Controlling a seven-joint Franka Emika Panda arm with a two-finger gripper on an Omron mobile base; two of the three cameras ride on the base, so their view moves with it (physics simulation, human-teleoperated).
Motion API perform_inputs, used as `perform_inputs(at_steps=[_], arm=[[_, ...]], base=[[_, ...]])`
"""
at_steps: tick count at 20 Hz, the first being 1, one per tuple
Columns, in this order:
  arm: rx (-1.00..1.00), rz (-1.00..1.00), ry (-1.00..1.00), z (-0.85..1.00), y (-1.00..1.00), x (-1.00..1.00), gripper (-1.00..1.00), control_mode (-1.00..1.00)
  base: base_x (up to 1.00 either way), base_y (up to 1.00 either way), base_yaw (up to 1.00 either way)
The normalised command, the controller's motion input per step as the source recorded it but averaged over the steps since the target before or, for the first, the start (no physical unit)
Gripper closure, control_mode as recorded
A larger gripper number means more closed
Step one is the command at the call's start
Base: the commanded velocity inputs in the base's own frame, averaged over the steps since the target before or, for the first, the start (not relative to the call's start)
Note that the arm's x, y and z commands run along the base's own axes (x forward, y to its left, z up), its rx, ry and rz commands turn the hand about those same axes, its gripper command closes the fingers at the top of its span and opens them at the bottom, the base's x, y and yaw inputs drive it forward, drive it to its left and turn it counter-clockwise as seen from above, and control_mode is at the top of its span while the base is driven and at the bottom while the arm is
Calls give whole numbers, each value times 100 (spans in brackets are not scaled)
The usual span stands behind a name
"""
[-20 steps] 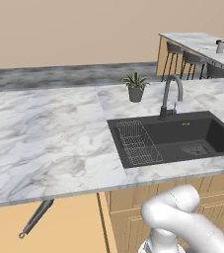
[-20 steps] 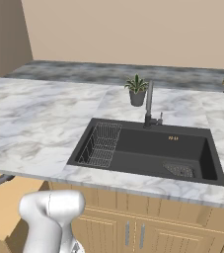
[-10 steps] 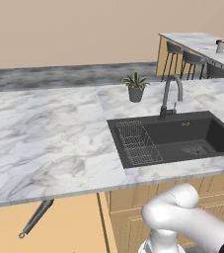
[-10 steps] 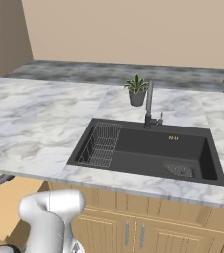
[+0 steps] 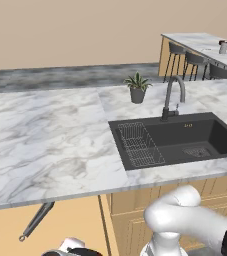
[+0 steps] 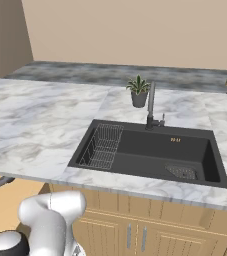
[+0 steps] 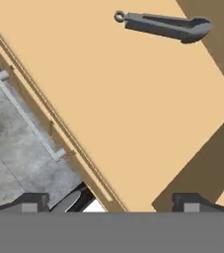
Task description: Take the tongs from the drawer on the left and place them on the dining counter next to the tray containing the kebab skewer.
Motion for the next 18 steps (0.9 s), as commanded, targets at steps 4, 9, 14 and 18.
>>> perform_inputs(at_steps=[4, 9, 14, 18], arm=[[-2, 11, 33, -1, 3, 24, -100, -100], [-3, 14, 35, -20, 12, 16, -100, -100], [-2, 15, 35, -23, 15, 12, -100, -100], [-3, 17, 33, -22, 20, 3, -100, -100]], base=[[0, 0, 0], [0, 0, 0], [0, 0, 0], [0, 0, 0]])
